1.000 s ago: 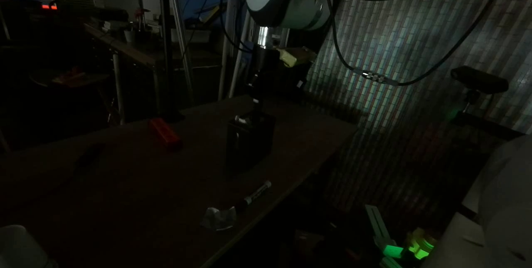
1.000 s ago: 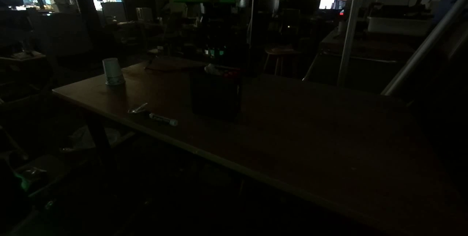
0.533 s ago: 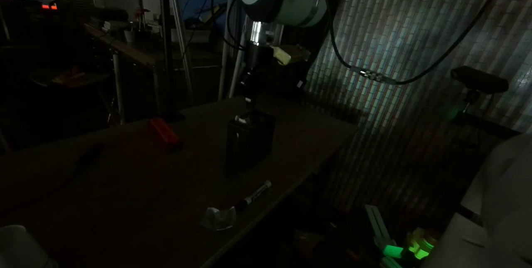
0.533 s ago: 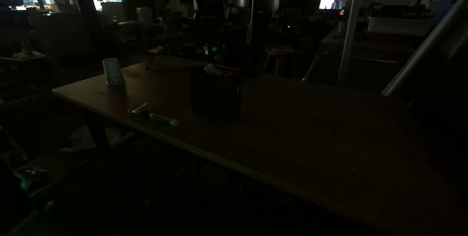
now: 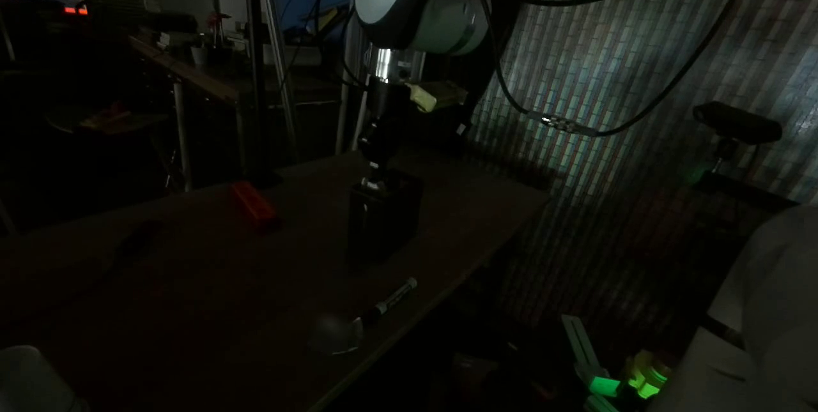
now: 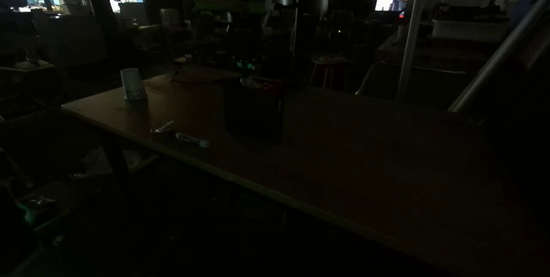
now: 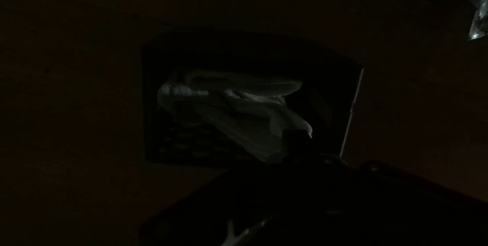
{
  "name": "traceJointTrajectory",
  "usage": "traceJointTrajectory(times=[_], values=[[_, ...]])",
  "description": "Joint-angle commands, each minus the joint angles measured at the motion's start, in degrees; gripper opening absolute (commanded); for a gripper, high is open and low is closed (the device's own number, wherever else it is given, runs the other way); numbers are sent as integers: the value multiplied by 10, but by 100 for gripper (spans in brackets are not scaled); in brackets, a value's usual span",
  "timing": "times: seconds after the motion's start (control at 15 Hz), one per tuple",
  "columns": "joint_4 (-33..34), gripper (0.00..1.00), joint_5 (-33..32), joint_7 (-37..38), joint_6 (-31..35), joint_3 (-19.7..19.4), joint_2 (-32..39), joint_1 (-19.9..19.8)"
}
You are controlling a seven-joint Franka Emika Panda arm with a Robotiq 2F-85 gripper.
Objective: Put the towel inside the black box
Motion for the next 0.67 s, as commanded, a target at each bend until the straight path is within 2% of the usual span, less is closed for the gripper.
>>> traceJointTrajectory(times=[0.0,0.6], values=[[23,0,1,-10,18,-3,34,-4],[29,0,-5,-1,39,6,129,-10]])
